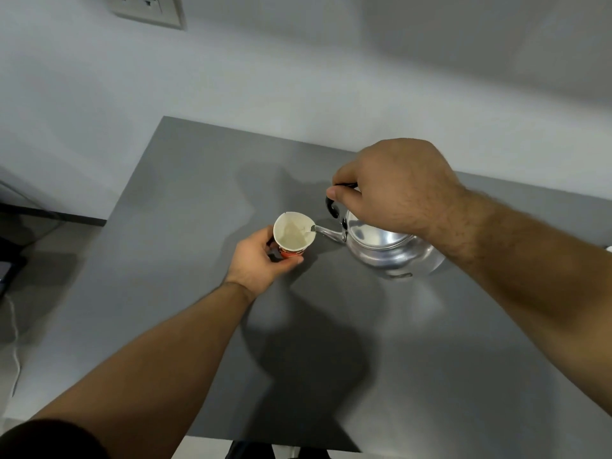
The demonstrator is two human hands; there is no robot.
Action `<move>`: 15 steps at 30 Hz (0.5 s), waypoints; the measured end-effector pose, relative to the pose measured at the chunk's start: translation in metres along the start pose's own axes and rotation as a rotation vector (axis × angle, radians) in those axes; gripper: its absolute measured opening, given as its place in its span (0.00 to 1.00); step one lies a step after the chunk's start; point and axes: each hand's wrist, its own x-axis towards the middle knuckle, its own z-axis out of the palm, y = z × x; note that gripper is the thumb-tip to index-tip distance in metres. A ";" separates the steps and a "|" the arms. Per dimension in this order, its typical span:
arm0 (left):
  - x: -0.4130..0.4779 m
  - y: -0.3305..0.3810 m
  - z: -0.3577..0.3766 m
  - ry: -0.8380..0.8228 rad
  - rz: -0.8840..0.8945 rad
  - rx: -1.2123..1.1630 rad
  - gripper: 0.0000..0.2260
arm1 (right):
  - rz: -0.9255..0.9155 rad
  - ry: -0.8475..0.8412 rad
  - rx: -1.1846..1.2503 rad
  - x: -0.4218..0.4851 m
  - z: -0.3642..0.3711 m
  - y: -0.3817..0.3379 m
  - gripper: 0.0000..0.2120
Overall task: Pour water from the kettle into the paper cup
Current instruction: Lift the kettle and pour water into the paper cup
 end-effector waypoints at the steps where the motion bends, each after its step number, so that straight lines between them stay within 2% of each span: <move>1: 0.000 -0.001 0.000 0.000 0.001 -0.005 0.22 | -0.008 -0.007 -0.015 0.001 -0.002 -0.002 0.19; 15: 0.001 -0.005 0.000 0.000 -0.017 0.033 0.24 | -0.049 -0.097 -0.106 0.010 -0.020 -0.021 0.19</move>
